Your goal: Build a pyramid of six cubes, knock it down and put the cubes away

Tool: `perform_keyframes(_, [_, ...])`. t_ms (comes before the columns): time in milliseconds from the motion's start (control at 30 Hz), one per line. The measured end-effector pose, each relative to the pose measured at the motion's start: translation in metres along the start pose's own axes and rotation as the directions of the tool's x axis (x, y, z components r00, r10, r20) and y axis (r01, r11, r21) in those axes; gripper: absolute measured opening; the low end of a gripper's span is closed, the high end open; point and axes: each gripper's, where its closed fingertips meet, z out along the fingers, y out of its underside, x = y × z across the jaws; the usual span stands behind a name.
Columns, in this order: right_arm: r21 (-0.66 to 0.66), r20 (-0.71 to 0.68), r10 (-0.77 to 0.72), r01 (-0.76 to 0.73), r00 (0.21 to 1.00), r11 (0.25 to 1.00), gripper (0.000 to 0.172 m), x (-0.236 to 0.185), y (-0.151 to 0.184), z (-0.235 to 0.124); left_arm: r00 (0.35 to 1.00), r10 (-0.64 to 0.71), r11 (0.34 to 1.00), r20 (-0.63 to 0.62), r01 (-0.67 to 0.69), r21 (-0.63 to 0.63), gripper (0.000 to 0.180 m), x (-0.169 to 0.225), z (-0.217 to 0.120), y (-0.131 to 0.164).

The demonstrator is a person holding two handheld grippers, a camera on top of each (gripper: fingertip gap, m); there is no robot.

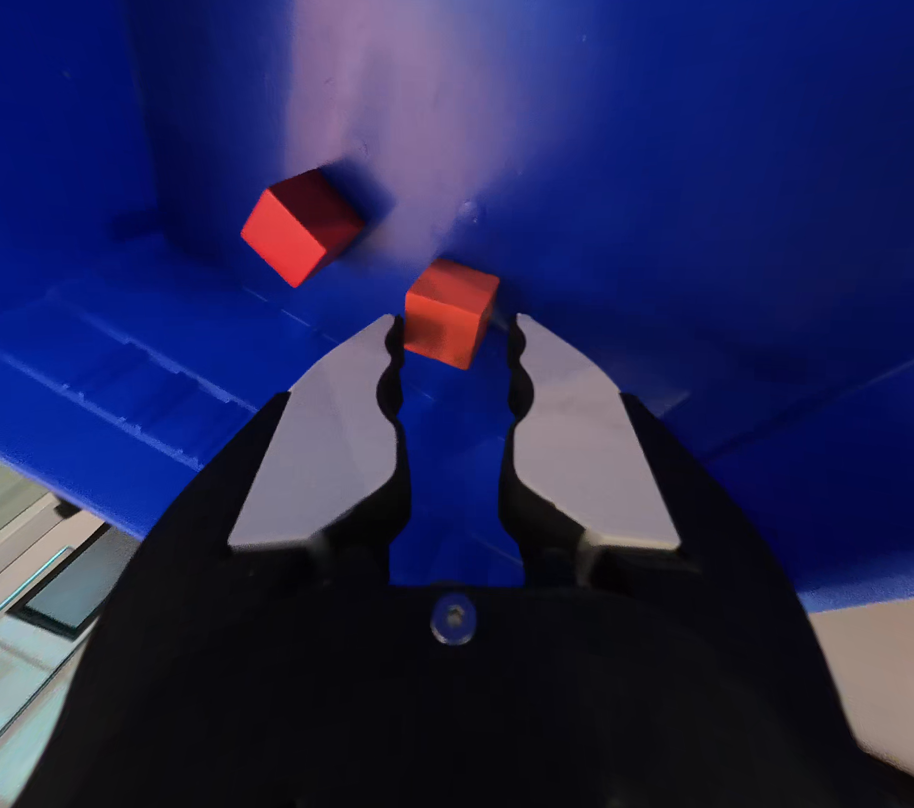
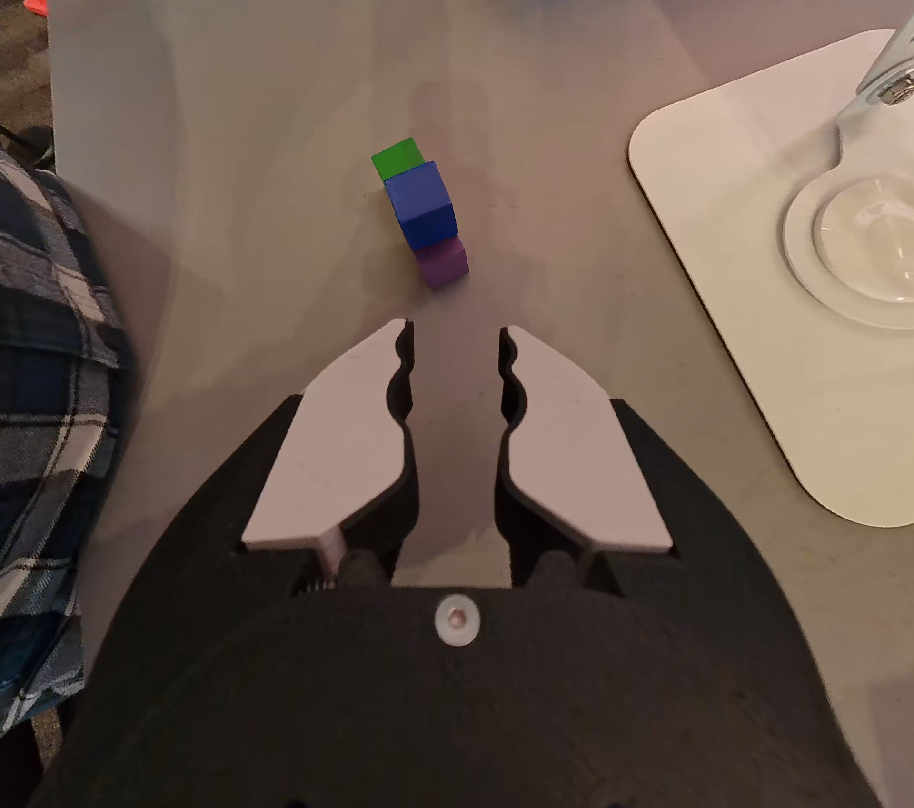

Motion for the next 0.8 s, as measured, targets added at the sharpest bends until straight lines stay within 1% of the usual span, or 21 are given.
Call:
perform_keyframes(33, [0.003,0.000,0.003,-0.003,1.000,1.000,0.033,0.001,0.000,0.000,1.000,0.002,1.000,-0.003,-0.002,-0.013,0.033,0.000,0.001,0.001])
perform_keyframes(200, [0.004,-0.007,0.013,-0.013,1.000,1.000,0.032,0.006,0.003,0.000,0.999,-0.050,0.999,-0.014,0.050,0.015,0.030,0.001,-0.008,0.001])
perform_keyframes(300, [0.010,-0.005,0.031,-0.031,1.000,0.999,0.032,0.010,0.008,0.002,0.997,-0.082,0.994,-0.003,0.082,0.076,0.029,0.009,-0.038,0.001])
perform_keyframes(367, [0.010,-0.008,0.044,-0.044,0.999,0.999,0.032,0.014,0.012,0.003,0.995,-0.099,0.983,-0.001,0.098,0.157,0.029,0.024,-0.070,-0.005])
perform_keyframes(467, [-0.001,-0.006,0.057,-0.057,0.998,0.998,0.033,0.018,0.018,0.006,0.996,-0.085,0.963,0.015,0.078,0.257,0.029,0.061,-0.120,-0.017])
perform_keyframes(567, [-0.022,-0.001,0.054,-0.054,0.999,0.998,0.033,0.018,0.022,0.012,1.000,-0.022,0.934,-0.016,0.026,0.356,0.028,0.117,-0.159,-0.042])
perform_keyframes(667, [-0.028,0.012,0.047,-0.047,0.999,0.999,0.033,0.016,0.021,0.018,0.995,0.057,0.911,-0.084,-0.017,0.411,0.028,0.180,-0.174,-0.069])
perform_keyframes(800, [-0.036,0.025,0.048,-0.048,0.999,0.998,0.034,0.014,0.022,0.025,0.978,0.143,0.892,-0.153,-0.061,0.447,0.028,0.246,-0.173,-0.098])
